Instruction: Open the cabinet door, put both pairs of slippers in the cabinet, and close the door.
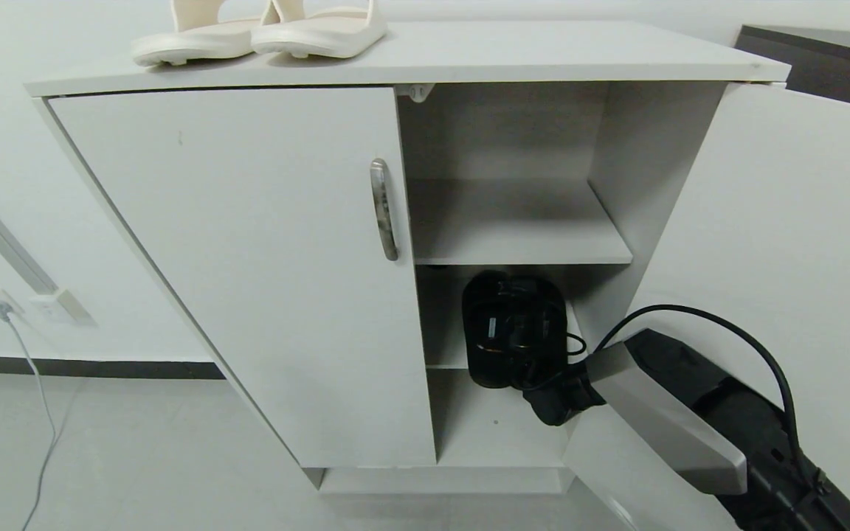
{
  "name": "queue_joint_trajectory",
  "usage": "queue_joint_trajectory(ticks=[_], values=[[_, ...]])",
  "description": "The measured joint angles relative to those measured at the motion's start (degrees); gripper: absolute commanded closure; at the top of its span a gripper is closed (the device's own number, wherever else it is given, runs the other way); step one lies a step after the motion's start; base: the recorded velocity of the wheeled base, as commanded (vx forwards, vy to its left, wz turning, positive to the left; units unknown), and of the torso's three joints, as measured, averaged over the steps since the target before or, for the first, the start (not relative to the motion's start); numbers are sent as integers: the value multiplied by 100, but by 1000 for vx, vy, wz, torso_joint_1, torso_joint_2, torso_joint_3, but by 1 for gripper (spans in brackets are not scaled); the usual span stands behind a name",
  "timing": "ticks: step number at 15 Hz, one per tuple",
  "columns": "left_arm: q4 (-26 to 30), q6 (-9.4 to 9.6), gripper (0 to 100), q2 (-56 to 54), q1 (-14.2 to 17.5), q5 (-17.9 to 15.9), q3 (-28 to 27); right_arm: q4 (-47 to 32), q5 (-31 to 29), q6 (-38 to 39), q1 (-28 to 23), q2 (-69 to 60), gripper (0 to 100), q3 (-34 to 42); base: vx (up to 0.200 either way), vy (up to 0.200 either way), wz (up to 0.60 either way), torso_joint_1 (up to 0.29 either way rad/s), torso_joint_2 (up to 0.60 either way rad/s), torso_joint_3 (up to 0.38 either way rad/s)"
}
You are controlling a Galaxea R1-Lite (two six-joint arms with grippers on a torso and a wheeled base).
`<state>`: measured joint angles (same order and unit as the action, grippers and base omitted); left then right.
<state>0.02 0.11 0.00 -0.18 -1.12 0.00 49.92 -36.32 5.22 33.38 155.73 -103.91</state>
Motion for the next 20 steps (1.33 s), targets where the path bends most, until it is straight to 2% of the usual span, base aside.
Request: queue_joint_trajectory(ticks=[17,18,20], values=[[0,-1,100,0,0,0,0,-240,104,-117,-102,397,100,-758,0,0,0,0,0,0],[-2,-1,100,0,0,-2,0,-277,95,-119,-107,413,0,-785,0,0,0,0,0,0],[0,-1,100,0,0,-2,0,-284,85,-119,-105,452,0,-846,0,0,0,0,0,0]])
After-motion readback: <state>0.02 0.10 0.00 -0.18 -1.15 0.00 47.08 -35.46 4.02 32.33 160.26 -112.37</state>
